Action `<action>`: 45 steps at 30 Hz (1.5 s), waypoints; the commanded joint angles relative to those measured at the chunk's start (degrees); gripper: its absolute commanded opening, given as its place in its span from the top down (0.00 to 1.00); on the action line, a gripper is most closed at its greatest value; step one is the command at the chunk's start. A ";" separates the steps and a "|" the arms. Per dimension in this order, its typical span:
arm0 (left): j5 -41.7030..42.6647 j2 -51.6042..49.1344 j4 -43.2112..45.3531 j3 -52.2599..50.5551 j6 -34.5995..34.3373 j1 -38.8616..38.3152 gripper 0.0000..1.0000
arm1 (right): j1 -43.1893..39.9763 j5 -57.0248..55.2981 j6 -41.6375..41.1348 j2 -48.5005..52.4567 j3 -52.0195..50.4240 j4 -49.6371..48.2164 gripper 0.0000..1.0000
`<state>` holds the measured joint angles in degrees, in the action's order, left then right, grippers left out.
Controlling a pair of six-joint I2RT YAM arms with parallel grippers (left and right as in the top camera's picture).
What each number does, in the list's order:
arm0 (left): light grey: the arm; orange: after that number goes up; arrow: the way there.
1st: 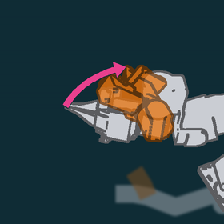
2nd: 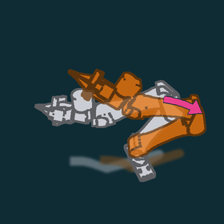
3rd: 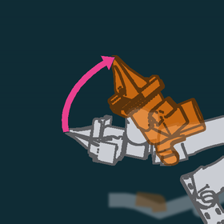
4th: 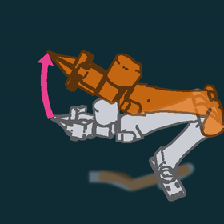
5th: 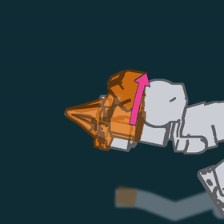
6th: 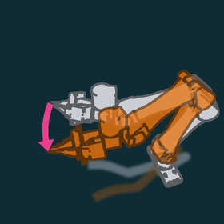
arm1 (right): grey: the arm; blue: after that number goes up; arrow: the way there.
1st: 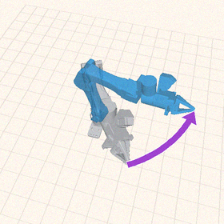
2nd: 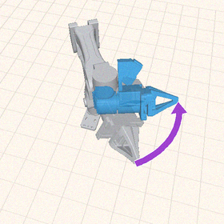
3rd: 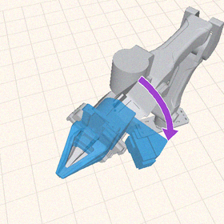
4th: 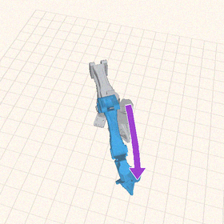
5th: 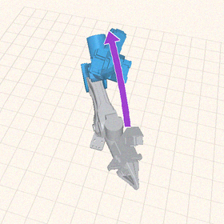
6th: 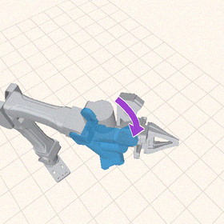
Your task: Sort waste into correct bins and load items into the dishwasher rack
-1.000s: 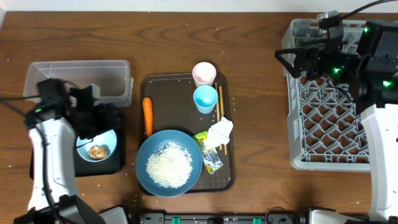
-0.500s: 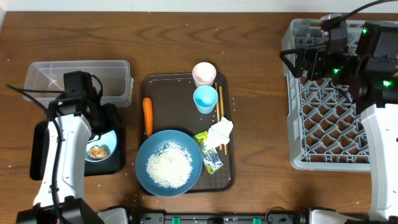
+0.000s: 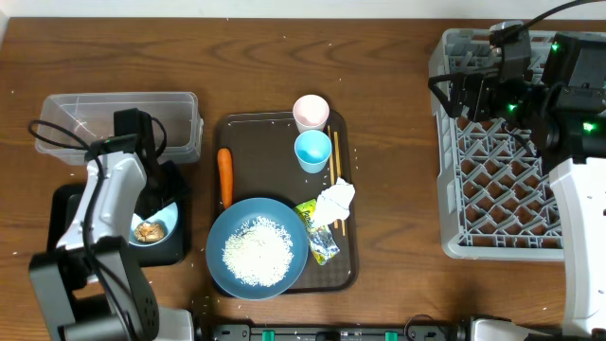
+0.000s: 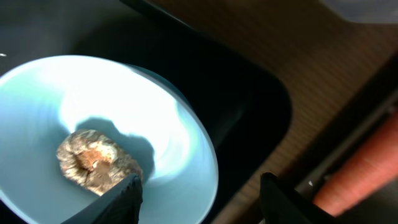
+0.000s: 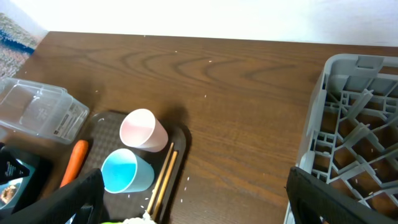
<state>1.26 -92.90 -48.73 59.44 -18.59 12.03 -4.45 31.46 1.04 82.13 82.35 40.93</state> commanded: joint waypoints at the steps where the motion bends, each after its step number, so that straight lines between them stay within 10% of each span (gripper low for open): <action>1: -0.87 -1.90 0.28 -0.72 -1.27 -0.11 0.43 | 0.46 -0.02 -0.13 0.52 1.18 0.07 0.13; 45: -0.90 -7.26 -4.37 5.42 -0.11 0.28 0.51 | 0.46 -0.22 -0.13 0.52 1.18 0.94 0.14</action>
<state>1.26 -99.98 -52.71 62.96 -19.46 11.94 -4.45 31.24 1.04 82.13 82.35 41.78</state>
